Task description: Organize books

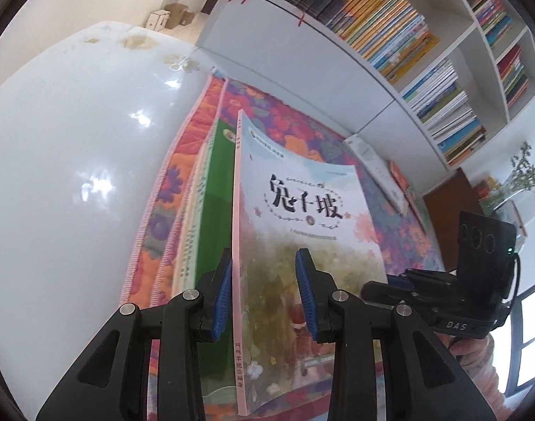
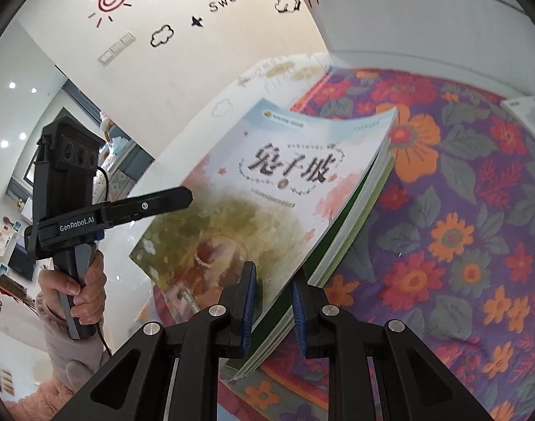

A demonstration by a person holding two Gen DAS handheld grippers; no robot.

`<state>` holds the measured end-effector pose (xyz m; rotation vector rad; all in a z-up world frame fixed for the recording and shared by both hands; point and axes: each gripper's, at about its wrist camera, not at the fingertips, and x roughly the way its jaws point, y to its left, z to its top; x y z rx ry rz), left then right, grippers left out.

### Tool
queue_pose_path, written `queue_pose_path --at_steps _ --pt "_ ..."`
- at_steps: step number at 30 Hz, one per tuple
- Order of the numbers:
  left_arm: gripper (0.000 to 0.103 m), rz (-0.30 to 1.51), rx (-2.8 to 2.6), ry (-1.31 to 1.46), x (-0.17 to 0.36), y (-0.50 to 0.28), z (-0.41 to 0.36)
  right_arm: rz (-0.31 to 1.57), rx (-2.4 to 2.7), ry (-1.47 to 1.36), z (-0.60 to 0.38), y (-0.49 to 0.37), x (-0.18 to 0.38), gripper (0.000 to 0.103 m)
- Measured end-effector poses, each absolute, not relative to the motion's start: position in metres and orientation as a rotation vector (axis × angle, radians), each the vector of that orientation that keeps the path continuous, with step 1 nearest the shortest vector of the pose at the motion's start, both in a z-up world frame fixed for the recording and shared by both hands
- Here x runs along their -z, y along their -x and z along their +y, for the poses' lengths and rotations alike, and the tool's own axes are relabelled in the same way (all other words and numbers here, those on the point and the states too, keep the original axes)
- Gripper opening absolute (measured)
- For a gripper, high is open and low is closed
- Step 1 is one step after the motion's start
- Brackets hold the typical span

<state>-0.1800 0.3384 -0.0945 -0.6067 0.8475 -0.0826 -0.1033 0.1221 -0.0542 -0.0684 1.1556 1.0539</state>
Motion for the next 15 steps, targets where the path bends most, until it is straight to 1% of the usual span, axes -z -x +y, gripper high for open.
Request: queue_pose_path --at_steps 15 --pt "0.035 0.902 -0.043 0.441 0.09 0.177 0.318 1.154 -0.997 0.116 0.13 0.113 0.053 0.021"
